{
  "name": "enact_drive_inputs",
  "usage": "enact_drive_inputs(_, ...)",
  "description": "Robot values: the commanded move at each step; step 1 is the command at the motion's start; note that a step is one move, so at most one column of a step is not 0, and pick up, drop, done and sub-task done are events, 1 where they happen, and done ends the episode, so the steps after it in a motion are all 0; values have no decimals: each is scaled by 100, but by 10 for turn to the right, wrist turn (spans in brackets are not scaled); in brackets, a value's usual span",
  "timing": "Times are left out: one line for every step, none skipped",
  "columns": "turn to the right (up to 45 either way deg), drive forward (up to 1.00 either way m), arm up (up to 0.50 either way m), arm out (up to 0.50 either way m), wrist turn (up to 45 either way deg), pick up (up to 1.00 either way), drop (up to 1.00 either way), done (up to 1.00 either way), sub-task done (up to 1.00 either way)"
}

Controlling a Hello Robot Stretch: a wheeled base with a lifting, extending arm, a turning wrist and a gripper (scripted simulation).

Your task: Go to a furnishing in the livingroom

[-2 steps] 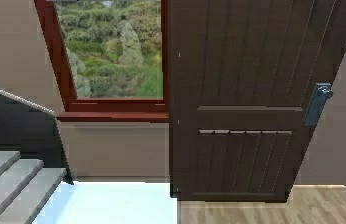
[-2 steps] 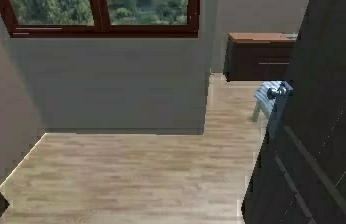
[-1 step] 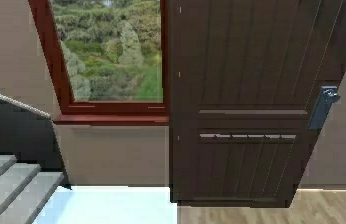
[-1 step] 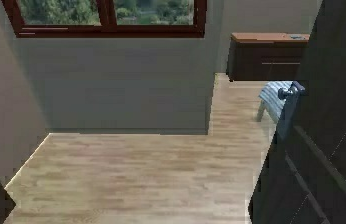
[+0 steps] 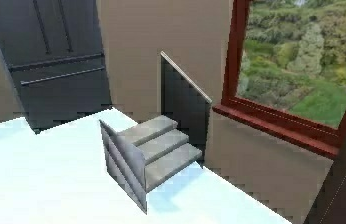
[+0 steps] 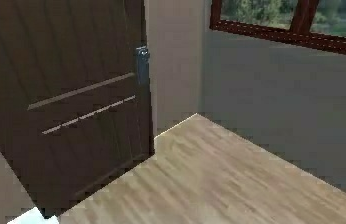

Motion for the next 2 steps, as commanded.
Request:
enact_drive_inputs(-390, 0, 0, 0, 0, 0, 0, 0, 0)
enact_drive_inputs(0, 30, 0, 0, 0, 0, 0, 0, 0)
